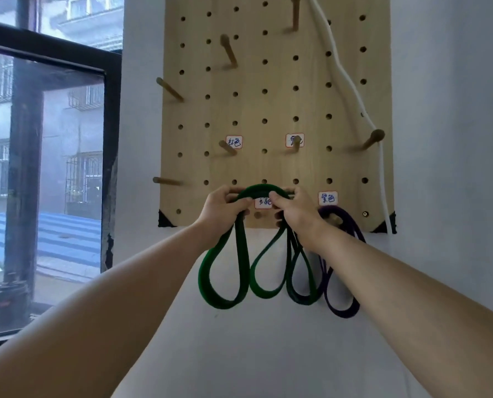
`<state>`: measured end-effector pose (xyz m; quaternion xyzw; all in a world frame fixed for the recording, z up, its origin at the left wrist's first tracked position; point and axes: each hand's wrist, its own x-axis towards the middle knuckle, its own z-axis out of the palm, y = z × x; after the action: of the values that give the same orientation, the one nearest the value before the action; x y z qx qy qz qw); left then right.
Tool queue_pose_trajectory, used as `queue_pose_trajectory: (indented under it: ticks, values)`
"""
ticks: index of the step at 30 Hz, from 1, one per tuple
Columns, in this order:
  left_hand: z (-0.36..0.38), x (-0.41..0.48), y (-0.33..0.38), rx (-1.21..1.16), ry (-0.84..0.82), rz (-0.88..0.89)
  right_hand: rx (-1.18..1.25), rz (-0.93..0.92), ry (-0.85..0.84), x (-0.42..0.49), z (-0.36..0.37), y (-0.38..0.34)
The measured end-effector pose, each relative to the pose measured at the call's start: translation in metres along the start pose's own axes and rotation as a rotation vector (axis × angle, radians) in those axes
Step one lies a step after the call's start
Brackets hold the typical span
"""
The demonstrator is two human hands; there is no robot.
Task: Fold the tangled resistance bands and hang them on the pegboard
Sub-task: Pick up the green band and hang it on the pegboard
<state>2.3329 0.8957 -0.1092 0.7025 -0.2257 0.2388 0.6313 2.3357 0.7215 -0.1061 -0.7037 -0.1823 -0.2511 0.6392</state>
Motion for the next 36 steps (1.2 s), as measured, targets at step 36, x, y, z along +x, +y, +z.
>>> queue_pose_trajectory:
  ticks: [36]
  values:
    - [-0.014,-0.105,-0.108,0.235,-0.092,-0.245,-0.457,-0.111,0.138,-0.111,-0.017,0.132]
